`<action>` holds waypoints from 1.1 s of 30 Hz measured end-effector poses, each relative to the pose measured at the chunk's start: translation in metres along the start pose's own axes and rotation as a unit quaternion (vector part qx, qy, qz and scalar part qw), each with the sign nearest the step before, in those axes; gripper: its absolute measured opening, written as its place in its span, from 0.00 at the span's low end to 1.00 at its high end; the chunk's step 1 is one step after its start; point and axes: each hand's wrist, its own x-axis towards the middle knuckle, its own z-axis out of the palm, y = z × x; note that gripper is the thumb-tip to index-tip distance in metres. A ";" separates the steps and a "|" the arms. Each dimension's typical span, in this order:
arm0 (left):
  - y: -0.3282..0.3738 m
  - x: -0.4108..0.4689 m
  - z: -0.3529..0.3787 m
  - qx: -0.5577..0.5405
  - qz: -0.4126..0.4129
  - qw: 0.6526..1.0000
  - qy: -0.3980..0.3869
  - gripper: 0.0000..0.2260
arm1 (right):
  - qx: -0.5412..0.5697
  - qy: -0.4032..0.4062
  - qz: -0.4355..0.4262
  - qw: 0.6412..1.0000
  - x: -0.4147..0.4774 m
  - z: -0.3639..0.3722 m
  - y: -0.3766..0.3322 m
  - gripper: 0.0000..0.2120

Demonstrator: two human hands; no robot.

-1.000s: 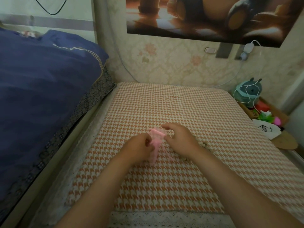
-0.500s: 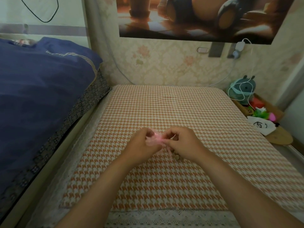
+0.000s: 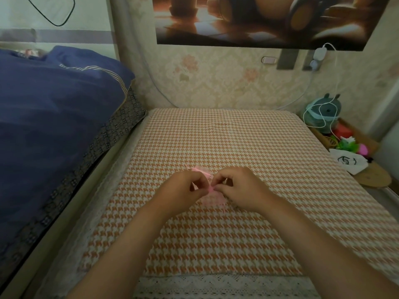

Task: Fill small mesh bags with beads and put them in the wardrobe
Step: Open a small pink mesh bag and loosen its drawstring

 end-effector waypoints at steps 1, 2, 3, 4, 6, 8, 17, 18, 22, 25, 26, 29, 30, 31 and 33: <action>-0.001 0.000 -0.001 0.007 -0.004 1.000 -0.003 0.05 | -0.005 -0.008 0.002 1.000 0.000 0.000 0.000 0.03; -0.002 0.000 -0.003 0.015 -0.005 1.000 -0.006 0.05 | -0.018 -0.019 0.004 1.000 0.000 -0.001 0.001 0.03; -0.003 0.001 -0.004 0.024 -0.006 1.000 -0.008 0.05 | -0.038 -0.031 0.005 0.999 0.001 -0.002 0.001 0.04; -0.003 0.001 -0.005 0.031 -0.007 0.999 -0.010 0.05 | -0.060 -0.041 0.004 0.997 0.001 -0.003 0.001 0.05; -0.005 0.001 -0.004 0.034 -0.006 0.999 -0.013 0.04 | -0.095 -0.054 0.003 0.994 0.002 -0.004 0.000 0.06; -0.004 0.000 0.000 0.016 -0.001 1.000 -0.015 0.03 | -0.120 -0.053 0.000 0.991 0.002 -0.005 -0.002 0.07; 0.000 0.002 0.002 -0.088 -0.010 0.996 0.005 0.04 | -0.019 -0.019 0.045 0.999 -0.004 -0.003 -0.003 0.05; -0.001 0.002 0.001 -0.079 -0.012 0.997 0.002 0.03 | -0.016 -0.021 0.050 0.998 -0.004 -0.004 -0.002 0.05; -0.004 0.002 -0.003 -0.047 -0.020 0.999 0.006 0.03 | -0.048 -0.042 0.056 0.996 -0.003 -0.012 0.000 0.03; 0.000 0.002 -0.001 -0.030 0.018 0.999 0.004 0.07 | -0.055 -0.060 0.028 0.996 -0.003 -0.010 -0.003 0.03; 0.001 0.001 0.000 -0.036 0.028 0.999 0.006 0.09 | -0.038 -0.060 0.022 0.997 -0.003 -0.009 -0.004 0.04; 0.005 0.000 0.000 -0.051 0.036 0.998 0.011 0.08 | 0.007 -0.062 0.033 0.997 -0.004 -0.009 -0.005 0.06; 0.005 -0.001 0.000 -0.050 0.037 0.998 0.011 0.08 | 0.015 -0.065 0.036 0.997 -0.004 -0.009 -0.005 0.05; 0.004 -0.001 0.000 -0.048 0.037 0.998 0.008 0.08 | 0.019 -0.067 0.039 0.997 -0.005 -0.009 -0.005 0.04; 0.004 -0.001 -0.002 -0.041 0.032 0.999 0.000 0.07 | 0.006 -0.072 0.041 0.997 -0.005 -0.011 -0.004 0.03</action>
